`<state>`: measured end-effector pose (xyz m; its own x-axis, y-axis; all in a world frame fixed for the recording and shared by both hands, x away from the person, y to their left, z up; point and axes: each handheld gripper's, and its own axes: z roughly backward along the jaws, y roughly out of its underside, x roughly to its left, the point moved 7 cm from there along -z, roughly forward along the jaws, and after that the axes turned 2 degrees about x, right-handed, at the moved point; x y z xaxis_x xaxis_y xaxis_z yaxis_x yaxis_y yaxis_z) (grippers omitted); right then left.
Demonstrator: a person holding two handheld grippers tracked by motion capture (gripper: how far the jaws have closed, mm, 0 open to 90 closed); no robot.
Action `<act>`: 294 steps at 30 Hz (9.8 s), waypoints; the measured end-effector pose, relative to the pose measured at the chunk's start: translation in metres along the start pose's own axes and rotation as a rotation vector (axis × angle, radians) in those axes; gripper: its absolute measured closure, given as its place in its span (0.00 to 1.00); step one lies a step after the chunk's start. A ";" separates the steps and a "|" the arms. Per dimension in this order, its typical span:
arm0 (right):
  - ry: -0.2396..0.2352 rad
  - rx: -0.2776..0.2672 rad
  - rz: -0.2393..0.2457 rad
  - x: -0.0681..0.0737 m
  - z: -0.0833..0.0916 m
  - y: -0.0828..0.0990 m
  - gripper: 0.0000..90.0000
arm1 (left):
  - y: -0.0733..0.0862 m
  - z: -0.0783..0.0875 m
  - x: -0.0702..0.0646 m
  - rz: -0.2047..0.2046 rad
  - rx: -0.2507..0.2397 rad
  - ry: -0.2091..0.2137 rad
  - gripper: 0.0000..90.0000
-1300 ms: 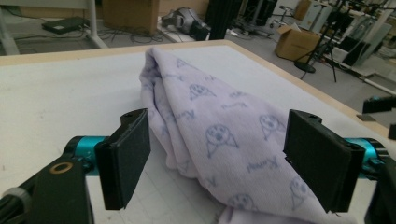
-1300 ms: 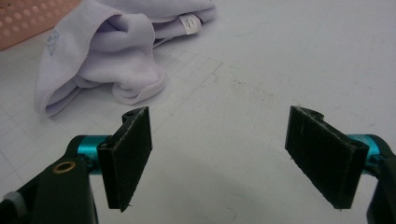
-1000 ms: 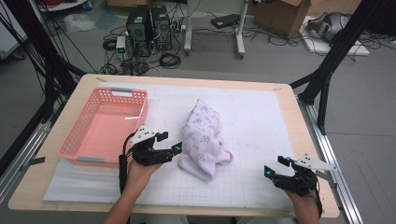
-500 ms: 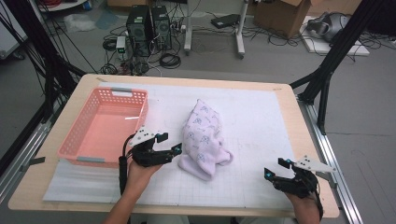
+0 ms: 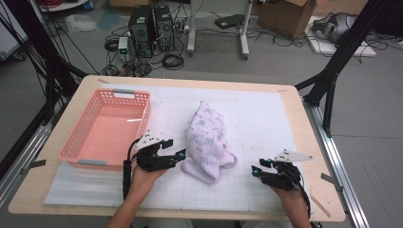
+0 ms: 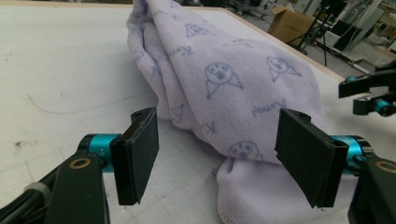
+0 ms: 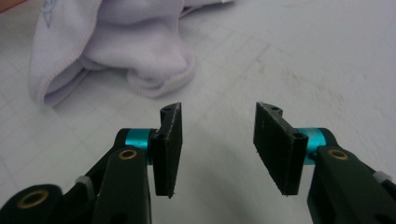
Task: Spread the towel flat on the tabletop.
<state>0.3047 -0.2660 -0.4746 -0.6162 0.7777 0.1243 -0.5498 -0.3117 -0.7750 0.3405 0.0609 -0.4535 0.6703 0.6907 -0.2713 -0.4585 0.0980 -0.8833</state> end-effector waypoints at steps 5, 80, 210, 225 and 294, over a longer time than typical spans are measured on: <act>-0.043 0.013 0.041 0.013 -0.028 -0.017 0.56 | 0.002 -0.003 0.003 0.012 0.008 0.005 0.37; 0.289 -0.153 -0.045 -0.058 0.054 -0.029 0.60 | 0.012 -0.037 -0.006 -0.001 0.039 0.037 0.37; 0.073 -0.069 -0.011 -0.031 0.018 0.010 0.76 | -0.008 -0.121 -0.061 -0.003 0.228 -0.042 0.93; 0.090 -0.066 -0.006 -0.031 0.018 0.006 0.76 | 0.027 -0.030 -0.047 0.011 0.189 0.025 0.94; 0.306 0.000 0.034 -0.069 0.041 0.007 0.68 | -0.002 -0.053 -0.025 -0.038 0.185 0.015 0.53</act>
<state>0.3203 -0.3443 -0.4632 -0.4355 0.8952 -0.0943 -0.5321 -0.3405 -0.7752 0.3556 0.0058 -0.4649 0.6972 0.6733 -0.2461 -0.5311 0.2545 -0.8082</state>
